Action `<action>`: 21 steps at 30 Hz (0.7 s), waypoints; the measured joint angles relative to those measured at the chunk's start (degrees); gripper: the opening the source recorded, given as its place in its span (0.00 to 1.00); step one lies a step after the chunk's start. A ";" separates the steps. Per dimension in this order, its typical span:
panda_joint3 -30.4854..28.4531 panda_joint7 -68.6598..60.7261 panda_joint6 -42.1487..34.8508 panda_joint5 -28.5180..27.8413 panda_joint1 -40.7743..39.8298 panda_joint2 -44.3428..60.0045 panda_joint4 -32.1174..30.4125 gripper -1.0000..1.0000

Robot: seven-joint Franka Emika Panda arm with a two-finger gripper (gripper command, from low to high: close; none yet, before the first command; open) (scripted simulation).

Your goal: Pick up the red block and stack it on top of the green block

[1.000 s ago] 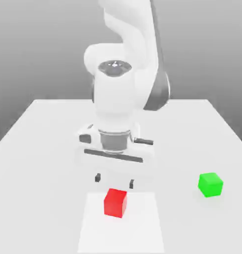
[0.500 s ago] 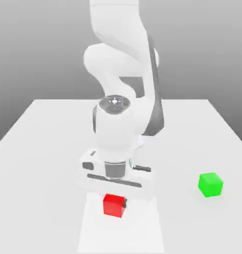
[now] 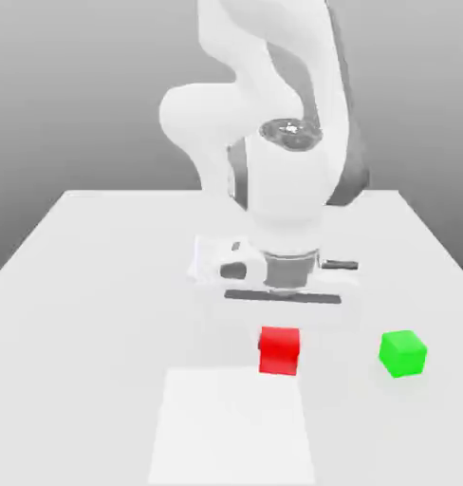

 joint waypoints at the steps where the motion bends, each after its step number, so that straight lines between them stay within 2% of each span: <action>1: 0.70 -0.05 -0.38 0.19 1.44 -0.23 0.16 0.00; 13: 11.10 -1.49 -4.52 3.52 16.13 -2.76 2.05 0.00; 16: 11.58 1.23 -0.83 -0.20 16.29 1.46 2.42 0.00; 19: 10.17 5.86 4.36 -6.67 16.44 7.35 2.69 0.00; 20: 8.94 7.51 6.11 -8.97 17.24 9.36 2.77 1.00; 21: 8.94 7.51 6.11 -8.97 17.24 9.36 2.77 1.00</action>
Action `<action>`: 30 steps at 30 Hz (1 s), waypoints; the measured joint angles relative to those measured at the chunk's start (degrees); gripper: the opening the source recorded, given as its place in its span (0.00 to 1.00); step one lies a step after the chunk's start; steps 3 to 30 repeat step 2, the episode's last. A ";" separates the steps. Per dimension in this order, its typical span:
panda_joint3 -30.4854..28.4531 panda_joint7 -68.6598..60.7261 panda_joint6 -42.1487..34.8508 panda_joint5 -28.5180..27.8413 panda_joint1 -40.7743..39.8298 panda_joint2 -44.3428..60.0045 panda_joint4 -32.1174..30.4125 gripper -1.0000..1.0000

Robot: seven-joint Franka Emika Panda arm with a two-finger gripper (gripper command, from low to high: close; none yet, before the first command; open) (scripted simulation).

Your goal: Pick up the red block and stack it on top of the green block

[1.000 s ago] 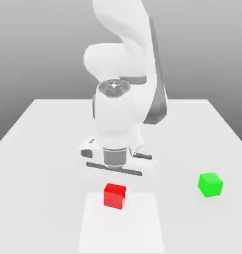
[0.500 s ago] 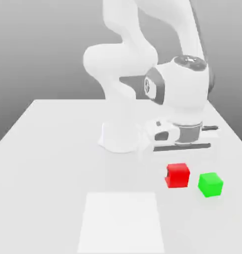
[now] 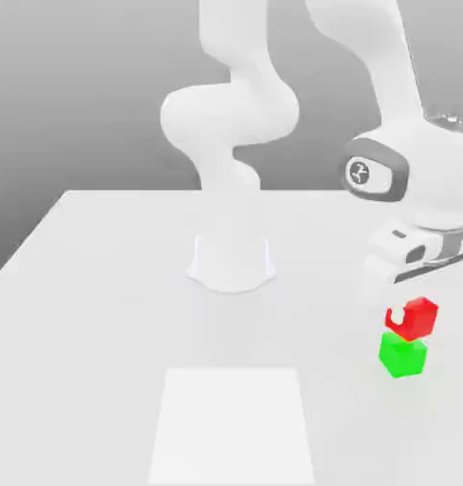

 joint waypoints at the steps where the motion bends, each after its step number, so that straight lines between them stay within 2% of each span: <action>1: 0.00 0.00 0.00 0.00 0.00 0.00 0.00 1.00; 30: 0.00 0.00 0.00 0.00 0.00 0.00 0.00 1.00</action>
